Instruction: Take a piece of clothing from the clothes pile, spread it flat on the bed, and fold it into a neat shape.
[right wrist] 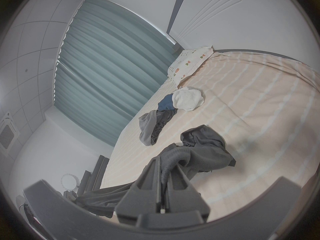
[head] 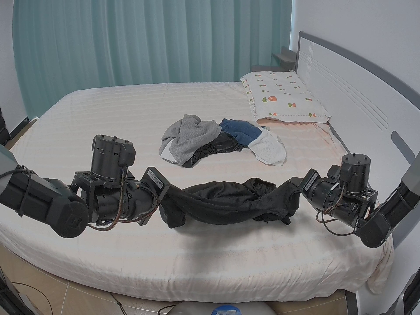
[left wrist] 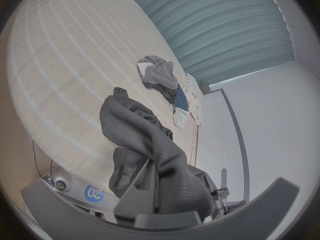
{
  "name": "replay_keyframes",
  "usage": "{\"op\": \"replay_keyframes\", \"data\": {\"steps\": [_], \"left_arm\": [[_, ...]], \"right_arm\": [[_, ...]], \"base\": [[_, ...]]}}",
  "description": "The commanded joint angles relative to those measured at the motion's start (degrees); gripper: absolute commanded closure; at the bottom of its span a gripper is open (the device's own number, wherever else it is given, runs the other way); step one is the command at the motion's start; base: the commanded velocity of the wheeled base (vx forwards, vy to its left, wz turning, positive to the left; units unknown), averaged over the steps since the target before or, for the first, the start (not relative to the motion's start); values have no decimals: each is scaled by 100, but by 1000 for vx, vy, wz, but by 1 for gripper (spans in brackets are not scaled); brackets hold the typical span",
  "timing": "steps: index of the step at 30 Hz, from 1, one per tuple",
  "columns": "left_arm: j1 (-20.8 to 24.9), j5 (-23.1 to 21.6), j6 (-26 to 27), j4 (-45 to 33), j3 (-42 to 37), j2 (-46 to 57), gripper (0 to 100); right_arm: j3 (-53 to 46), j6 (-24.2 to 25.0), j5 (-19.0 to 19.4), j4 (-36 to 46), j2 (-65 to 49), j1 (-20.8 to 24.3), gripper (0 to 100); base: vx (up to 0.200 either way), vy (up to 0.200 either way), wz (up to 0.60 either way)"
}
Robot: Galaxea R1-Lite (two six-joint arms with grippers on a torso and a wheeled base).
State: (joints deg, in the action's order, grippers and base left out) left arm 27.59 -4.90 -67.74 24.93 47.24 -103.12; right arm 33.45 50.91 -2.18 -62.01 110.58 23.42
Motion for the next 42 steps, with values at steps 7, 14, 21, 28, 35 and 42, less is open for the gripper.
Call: {"op": "replay_keyframes", "data": {"steps": [7,14,21,28,35,42], "left_arm": [[1,7,-2,3,-30,117,100],[-8,7,7,-6,-30,125,100],[-60,33,33,-41,-39,380,100],[-69,59,51,-41,-39,416,100],[-104,68,147,-32,-57,442,100],[-104,77,156,-32,-66,521,100]], "right_arm": [[91,7,-37,-4,-10,31,100],[373,-46,-766,14,95,110,100],[513,-485,-1302,-4,271,207,100],[619,-556,-1742,-645,456,233,100],[601,-582,-1751,-1146,473,225,100],[566,-582,-1698,-1410,491,216,100]], "base": [[0,200,0],[0,200,0],[0,200,0],[0,200,0],[0,200,0],[0,200,0]]}}
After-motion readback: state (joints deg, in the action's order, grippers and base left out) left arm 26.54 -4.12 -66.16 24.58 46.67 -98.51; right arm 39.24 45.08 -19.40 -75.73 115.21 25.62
